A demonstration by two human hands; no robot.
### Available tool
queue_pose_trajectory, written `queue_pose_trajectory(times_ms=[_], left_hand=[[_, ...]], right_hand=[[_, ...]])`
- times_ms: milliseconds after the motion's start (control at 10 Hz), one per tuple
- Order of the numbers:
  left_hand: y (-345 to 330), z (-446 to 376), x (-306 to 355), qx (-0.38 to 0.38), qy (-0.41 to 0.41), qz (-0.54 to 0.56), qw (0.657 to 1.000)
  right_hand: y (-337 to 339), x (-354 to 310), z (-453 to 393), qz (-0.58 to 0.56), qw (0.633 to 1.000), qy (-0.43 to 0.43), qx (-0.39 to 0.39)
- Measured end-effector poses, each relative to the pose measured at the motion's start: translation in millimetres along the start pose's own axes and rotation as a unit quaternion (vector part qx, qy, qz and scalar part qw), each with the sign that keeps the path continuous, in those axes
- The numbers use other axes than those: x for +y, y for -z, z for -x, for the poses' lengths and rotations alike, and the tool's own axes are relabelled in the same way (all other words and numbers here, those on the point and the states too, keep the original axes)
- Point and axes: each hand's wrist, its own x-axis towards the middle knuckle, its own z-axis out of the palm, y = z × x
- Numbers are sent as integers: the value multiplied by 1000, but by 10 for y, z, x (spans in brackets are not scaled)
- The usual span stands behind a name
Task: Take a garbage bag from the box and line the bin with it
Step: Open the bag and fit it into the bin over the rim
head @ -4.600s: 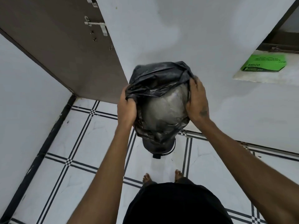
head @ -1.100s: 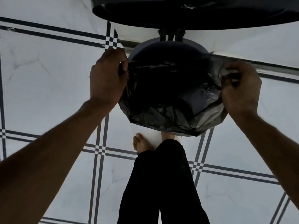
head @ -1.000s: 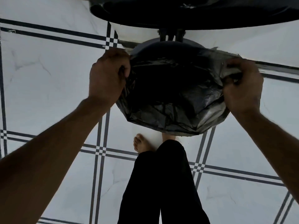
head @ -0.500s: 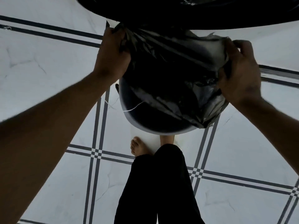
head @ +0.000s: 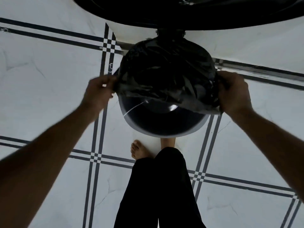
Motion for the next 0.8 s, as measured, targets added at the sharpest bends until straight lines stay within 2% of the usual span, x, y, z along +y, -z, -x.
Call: queue_pose_trajectory(times_ms=[100, 200, 300, 400, 500, 600, 700, 800], left_hand=[[35, 1175, 906, 25, 33, 41, 998], [-119, 1197, 817, 45, 67, 79, 994], [-185, 1188, 837, 82, 49, 98, 991], [-262, 1095, 811, 110, 36, 54, 992], [-284, 1106, 812, 103, 27, 25, 994], [-253, 1147, 849, 75, 12, 13, 997], [-218, 1158, 853, 65, -15, -54, 996], [-201, 1139, 805, 74, -13, -68, 995]], right_hand=[[-56, 8, 207, -36, 996, -51, 57], [-152, 31, 514, -86, 992, -88, 40], [-233, 27, 779, -71, 991, -114, 2], [-234, -28, 787, -103, 979, -173, 37], [-158, -74, 686, -103, 970, -206, 76], [-29, -99, 562, -68, 973, -189, 116], [108, -63, 386, -94, 971, -170, 142], [235, 8, 96, -102, 979, -121, 132]])
